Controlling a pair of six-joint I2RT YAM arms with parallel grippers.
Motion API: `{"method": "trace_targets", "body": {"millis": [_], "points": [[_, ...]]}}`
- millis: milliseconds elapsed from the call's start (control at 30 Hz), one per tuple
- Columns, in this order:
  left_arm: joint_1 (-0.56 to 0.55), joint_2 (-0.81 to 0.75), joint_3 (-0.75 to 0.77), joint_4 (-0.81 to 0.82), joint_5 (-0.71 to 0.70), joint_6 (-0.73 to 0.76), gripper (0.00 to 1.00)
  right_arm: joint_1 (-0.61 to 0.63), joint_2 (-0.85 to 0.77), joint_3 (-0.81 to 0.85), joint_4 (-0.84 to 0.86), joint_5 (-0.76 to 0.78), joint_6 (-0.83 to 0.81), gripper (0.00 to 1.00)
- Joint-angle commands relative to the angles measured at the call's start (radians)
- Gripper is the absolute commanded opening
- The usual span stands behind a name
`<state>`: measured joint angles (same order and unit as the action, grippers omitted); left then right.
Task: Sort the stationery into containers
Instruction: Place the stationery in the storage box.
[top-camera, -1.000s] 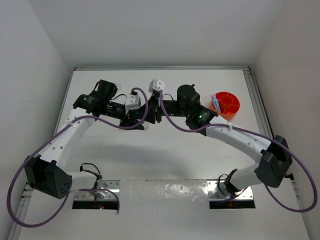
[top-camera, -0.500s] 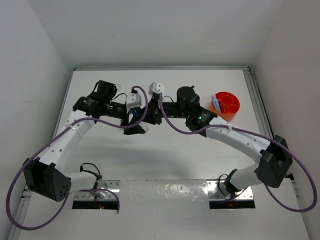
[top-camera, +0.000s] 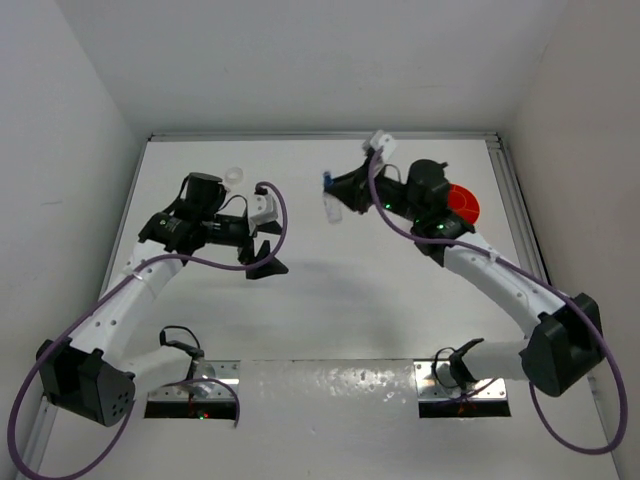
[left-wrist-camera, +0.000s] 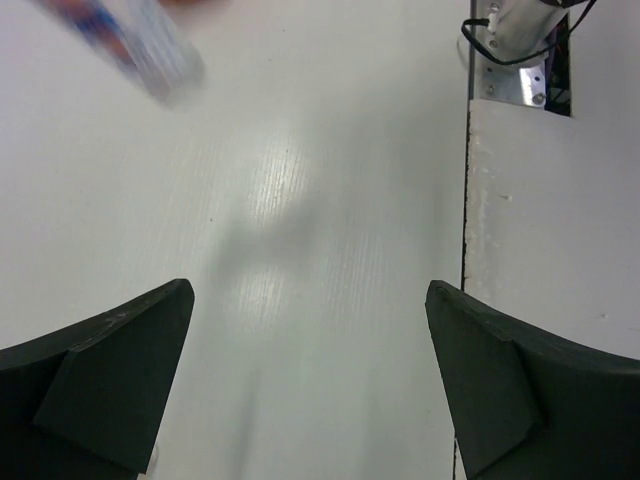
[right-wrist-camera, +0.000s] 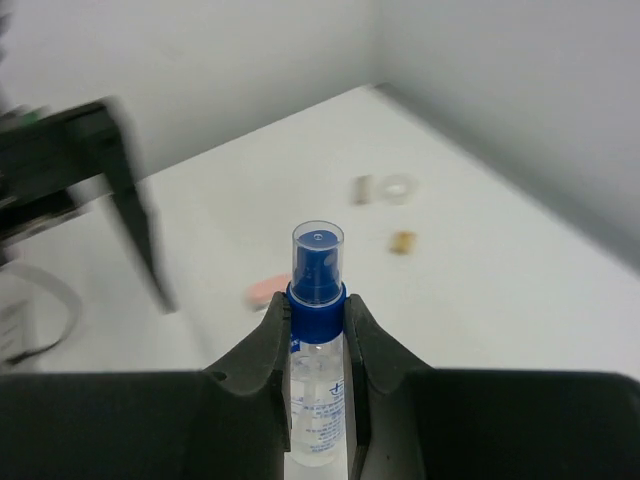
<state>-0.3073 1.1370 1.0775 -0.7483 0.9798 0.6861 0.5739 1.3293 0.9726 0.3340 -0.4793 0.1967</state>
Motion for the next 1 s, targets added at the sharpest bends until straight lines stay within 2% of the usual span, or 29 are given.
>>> {"method": "trace_targets", "body": {"millis": [0, 33, 167, 300, 433, 633, 967], "points": [[0.023, -0.046, -0.034, 0.085, -0.001, -0.051, 1.0, -0.138, -0.097, 0.02, 0.065, 0.177, -0.026, 0.0], [0.027, -0.057, -0.045, 0.098, -0.003, -0.069, 1.0, -0.167, -0.122, 0.024, 0.06, 0.276, -0.042, 0.0], [0.046, -0.086, -0.105, 0.219, -0.048, -0.158, 1.0, -0.282, -0.139, 0.005, 0.075, 0.515, -0.091, 0.0], [0.06, -0.123, -0.175, 0.326, -0.156, -0.256, 1.0, -0.403, -0.113, -0.049, 0.151, 0.671, -0.137, 0.0], [0.076, -0.154, -0.26, 0.443, -0.304, -0.359, 1.0, -0.486, -0.068, -0.06, 0.175, 0.688, -0.151, 0.0], [0.102, -0.152, -0.34, 0.533, -0.45, -0.46, 1.0, -0.565, 0.025, -0.123, 0.269, 0.711, -0.169, 0.0], [0.135, -0.105, -0.386, 0.604, -0.486, -0.488, 1.0, -0.608, 0.073, -0.236, 0.376, 0.686, -0.123, 0.0]]}}
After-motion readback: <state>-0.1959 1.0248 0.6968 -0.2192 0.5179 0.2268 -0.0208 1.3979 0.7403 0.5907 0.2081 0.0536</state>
